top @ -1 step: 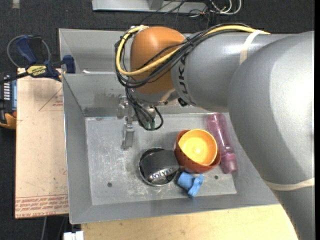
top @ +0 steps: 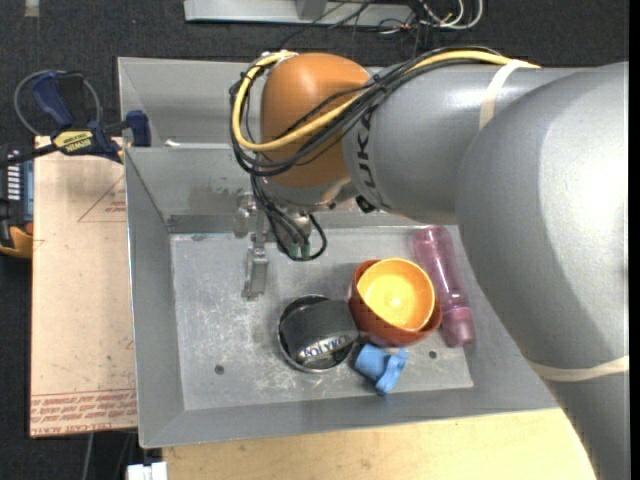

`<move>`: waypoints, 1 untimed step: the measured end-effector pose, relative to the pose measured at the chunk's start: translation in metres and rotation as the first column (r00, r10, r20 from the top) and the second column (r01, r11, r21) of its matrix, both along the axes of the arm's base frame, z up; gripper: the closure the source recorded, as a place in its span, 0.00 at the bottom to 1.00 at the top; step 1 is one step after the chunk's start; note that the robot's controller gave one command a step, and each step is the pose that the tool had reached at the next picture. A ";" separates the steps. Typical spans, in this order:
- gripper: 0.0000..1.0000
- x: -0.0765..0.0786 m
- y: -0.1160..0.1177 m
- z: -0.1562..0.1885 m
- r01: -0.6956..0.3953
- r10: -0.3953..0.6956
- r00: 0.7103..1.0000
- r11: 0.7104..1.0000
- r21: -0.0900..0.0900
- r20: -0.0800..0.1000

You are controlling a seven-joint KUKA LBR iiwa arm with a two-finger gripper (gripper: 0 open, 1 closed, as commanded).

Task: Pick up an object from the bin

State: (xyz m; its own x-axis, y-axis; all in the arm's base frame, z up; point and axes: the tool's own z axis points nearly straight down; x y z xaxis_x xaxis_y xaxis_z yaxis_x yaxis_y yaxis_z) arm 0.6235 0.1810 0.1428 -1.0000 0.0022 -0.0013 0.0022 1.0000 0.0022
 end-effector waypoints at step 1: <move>0.00 -0.008 -0.002 0.086 -0.014 0.014 1.000 1.000 0.003 0.011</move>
Offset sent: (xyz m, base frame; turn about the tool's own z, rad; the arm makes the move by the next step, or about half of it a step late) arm -0.0313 -0.0697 -0.0348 0.0028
